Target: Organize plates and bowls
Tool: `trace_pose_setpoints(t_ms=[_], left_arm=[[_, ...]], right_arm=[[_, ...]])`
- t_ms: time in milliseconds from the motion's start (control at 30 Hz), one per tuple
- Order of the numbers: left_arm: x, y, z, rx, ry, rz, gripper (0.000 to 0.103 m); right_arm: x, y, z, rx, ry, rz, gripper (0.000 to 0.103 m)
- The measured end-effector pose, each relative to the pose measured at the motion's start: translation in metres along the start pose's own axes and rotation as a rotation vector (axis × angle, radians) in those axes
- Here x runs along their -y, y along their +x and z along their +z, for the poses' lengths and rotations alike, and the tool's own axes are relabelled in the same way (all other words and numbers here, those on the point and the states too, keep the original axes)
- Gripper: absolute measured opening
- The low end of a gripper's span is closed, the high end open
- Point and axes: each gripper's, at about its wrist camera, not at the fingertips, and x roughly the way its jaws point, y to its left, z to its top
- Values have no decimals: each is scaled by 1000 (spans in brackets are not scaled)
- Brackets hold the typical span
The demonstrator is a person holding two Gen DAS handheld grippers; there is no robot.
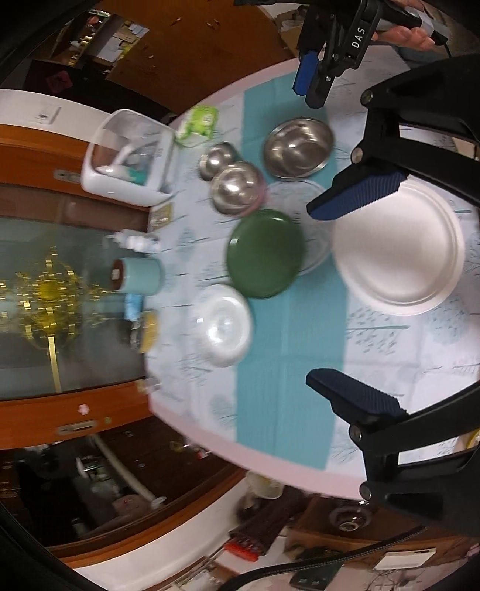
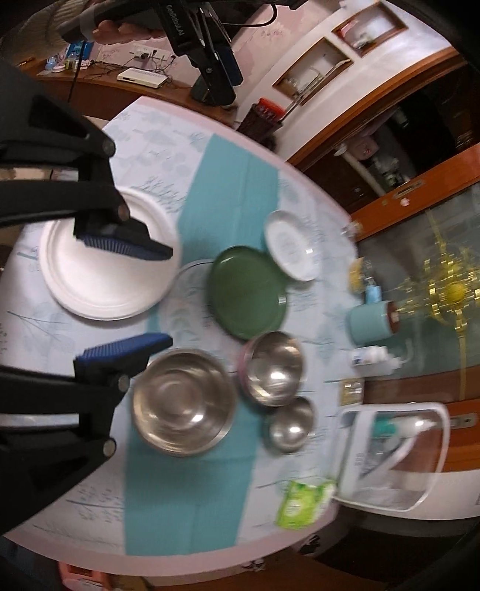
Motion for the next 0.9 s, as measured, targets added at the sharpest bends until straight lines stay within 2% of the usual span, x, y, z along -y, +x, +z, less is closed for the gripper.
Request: trace_pose_setpoints(t_ms=[133, 167, 267, 500, 733, 900], left_arm=[[-3, -11, 28, 54, 11, 15, 86], [-4, -10, 32, 61, 13, 20, 89], [-7, 5, 52, 63, 17, 22, 90], [-16, 93, 78, -61, -8, -42, 90], [-19, 186, 72, -201, -23, -89, 90], [-19, 232, 67, -258, -14, -106, 90]], right_arm=[[-1, -7, 24, 37, 4, 0, 43], [0, -8, 30, 42, 13, 11, 43], [2, -1, 48, 49, 45, 40, 43], [12, 48, 73, -15, 143, 83, 43], [25, 111, 74, -112, 245, 107, 43], [34, 151, 72, -171, 300, 100, 43]])
